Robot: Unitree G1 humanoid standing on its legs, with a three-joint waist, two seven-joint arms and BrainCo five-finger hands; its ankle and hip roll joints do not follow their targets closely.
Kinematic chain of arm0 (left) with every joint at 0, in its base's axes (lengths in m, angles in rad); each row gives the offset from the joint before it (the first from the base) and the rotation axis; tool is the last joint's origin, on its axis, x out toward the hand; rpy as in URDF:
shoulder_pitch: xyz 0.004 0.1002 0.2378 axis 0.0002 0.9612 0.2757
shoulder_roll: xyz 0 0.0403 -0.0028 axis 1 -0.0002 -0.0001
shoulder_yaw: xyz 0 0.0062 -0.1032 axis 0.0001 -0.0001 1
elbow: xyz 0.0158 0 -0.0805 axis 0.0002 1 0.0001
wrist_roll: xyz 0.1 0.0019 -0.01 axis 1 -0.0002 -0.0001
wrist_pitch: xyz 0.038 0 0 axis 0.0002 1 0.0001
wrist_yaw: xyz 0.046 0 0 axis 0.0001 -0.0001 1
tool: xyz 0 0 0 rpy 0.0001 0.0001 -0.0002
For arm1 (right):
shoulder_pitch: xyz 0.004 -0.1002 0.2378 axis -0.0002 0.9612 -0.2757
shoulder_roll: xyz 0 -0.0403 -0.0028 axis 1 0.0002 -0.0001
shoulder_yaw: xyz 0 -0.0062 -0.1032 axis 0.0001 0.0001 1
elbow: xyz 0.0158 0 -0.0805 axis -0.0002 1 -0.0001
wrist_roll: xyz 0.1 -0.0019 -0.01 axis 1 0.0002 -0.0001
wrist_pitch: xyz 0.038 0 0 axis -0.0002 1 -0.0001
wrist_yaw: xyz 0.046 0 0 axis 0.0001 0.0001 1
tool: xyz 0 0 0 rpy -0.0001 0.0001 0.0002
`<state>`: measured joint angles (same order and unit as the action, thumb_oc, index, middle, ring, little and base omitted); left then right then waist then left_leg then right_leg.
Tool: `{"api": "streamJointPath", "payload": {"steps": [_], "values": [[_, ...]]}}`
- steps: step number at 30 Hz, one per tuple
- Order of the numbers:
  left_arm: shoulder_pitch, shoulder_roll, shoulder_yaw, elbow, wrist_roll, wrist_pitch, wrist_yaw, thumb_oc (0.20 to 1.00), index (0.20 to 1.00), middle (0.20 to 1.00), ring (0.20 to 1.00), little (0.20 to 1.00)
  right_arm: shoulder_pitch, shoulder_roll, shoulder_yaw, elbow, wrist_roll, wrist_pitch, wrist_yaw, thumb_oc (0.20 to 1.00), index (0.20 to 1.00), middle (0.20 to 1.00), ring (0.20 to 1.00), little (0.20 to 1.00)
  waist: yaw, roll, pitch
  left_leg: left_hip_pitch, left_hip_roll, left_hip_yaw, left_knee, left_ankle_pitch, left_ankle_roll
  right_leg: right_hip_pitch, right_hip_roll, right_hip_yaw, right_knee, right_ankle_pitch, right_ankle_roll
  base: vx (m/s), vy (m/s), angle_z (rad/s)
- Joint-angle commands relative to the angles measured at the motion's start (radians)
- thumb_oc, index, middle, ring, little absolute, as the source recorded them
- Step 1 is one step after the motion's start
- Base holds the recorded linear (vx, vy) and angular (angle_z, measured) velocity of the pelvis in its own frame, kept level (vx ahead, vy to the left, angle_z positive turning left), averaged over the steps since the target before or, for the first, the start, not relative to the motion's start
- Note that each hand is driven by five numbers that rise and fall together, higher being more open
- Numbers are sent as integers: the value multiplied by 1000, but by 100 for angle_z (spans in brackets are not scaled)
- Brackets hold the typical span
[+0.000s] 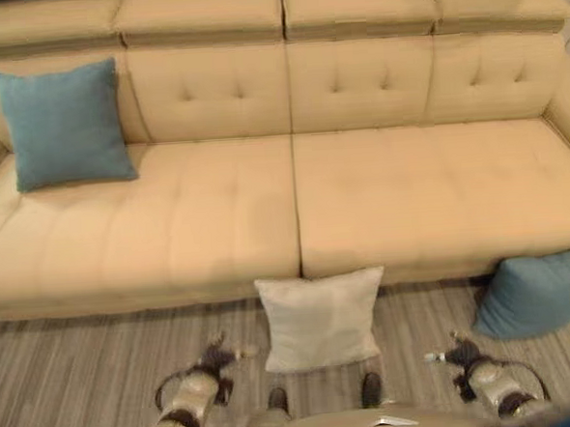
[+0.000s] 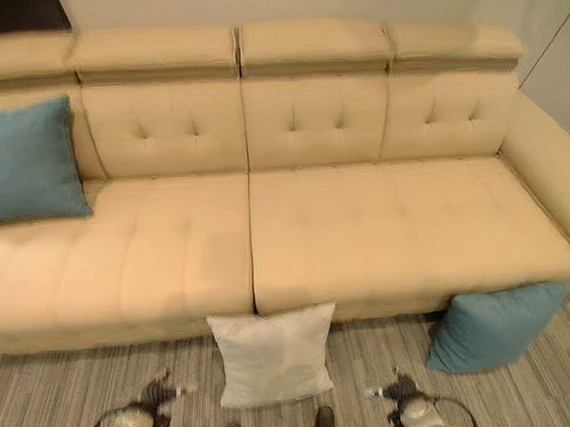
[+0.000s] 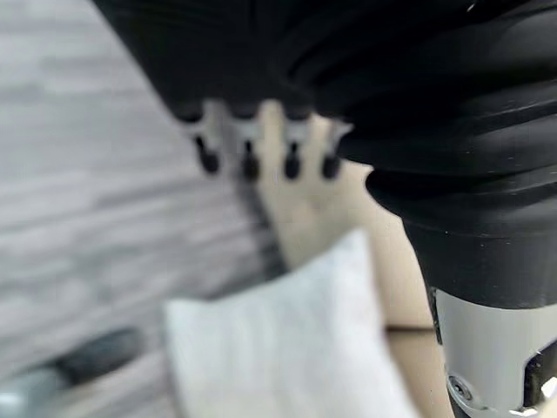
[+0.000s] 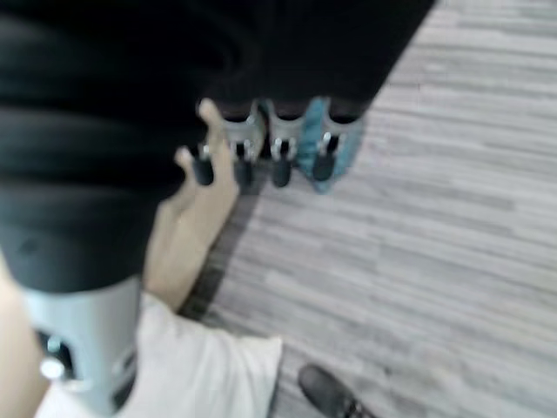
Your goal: Pick up all the scattered cushions and arrange them neatly on the sofa.
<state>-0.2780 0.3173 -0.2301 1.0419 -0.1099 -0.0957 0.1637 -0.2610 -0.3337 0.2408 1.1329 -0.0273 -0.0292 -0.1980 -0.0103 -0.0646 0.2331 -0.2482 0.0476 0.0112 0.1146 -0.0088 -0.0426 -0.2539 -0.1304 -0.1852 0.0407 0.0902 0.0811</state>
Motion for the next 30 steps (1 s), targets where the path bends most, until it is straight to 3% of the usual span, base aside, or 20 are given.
{"api": "streamJointPath", "payload": {"steps": [1, 4, 5, 11, 19, 30], "values": [[-43, 15, -3, -9, -107, -63, 94, 1000, 1000, 1000, 1000, 1000, -36, -32, 27, -81, 75, -33, -73, 1000, 1000, 1000, 1000, 1000, -12, -2, 17, -123, -38, -11, 22, 5, -14, -125, -11, 14, 155, -88, 18, -348, -20, 24], [-150, 35, -21, -45, -174, -88, 160, 1000, 1000, 1000, 1000, 1000, -170, -51, 48, -161, 143, -57, -146, 1000, 1000, 1000, 1000, 1000, -12, 4, 49, -346, -29, -22, 148, 9, -28, -331, -36, 3, 281, -111, 4, -194, -43, 35], [-170, 37, -20, -45, -187, -93, 175, 1000, 1000, 1000, 1000, 1000, -196, -51, 53, -172, 155, -63, -158, 1000, 1000, 1000, 1000, 1000, -10, 5, 51, -369, -21, -27, 167, -21, -36, -361, -33, 11, 311, -145, 9, -33, -71, 10], [-327, 69, -39, -35, -227, -101, 219, 1000, 1000, 1000, 1000, 1000, -365, -79, 43, -224, 213, -98, -241, 1000, 1000, 1000, 1000, 1000, -26, 5, 65, -674, -11, -42, 285, -28, -43, -665, -56, 35, 459, -169, 5, -26, -48, 13], [-532, 153, -72, -37, -310, -117, 198, 1000, 1000, 1000, 1000, 1000, -535, -120, 44, -230, 271, -117, -284, 1000, 1000, 1000, 1000, 1000, -52, 17, 69, -896, -22, -50, 323, -36, -21, -889, -69, 75, 519, -175, 20, 5, 3, 3], [-740, 215, -142, -40, -382, -124, 164, 1000, 1000, 1000, 1000, 1000, -684, -167, 77, -208, 386, -156, -255, 1000, 1000, 1000, 1000, 1000, -69, 26, 59, -1099, -60, -43, 438, -69, 13, -1108, -64, 128, 622, -182, 43, 37, 40, 4]]}}
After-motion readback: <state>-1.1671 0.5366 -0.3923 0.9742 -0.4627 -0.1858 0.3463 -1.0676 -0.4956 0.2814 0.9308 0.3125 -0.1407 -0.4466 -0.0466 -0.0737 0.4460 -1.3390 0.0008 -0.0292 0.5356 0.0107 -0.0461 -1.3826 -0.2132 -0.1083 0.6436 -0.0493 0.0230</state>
